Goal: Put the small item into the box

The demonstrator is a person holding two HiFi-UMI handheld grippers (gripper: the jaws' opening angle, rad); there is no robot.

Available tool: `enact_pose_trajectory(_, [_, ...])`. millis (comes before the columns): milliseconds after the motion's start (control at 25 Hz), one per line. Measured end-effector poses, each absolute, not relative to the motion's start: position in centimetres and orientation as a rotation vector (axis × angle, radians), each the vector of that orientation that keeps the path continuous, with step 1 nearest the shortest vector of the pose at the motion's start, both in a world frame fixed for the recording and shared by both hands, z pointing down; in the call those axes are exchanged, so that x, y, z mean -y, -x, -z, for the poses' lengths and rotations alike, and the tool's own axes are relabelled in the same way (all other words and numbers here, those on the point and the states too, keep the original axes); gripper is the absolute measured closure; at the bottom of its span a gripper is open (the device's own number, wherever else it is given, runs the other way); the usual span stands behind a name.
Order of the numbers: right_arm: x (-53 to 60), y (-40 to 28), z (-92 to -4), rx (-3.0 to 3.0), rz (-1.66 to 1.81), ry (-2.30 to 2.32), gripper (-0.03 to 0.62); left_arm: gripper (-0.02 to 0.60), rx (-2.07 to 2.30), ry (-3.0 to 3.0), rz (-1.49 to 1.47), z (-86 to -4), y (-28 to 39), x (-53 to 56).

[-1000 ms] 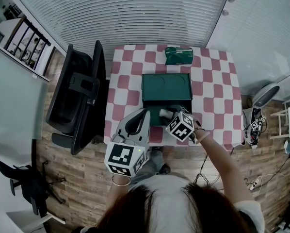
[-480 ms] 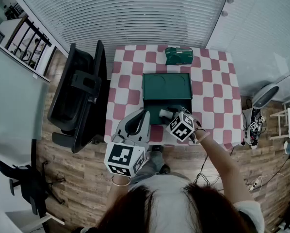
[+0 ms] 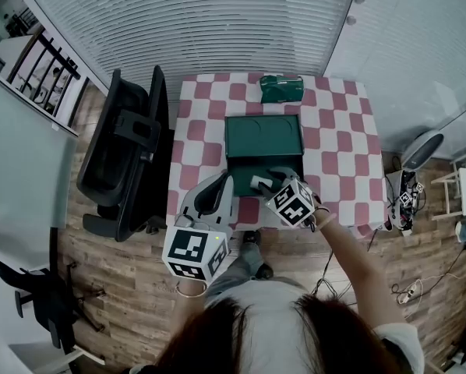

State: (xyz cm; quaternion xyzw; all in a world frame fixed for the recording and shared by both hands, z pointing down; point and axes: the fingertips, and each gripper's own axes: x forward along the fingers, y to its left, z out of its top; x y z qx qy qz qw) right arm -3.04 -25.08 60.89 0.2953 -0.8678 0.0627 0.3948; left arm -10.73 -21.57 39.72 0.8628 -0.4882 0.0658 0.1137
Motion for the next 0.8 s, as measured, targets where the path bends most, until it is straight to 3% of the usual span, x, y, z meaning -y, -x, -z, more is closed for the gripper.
enact_pose_trajectory(800, [20.9, 0.9, -55.5, 2.305, -0.193, -0.984, 0.513, 0.574, 1.501, -2.519, -0.173, -38.7, 10.8, 16.0])
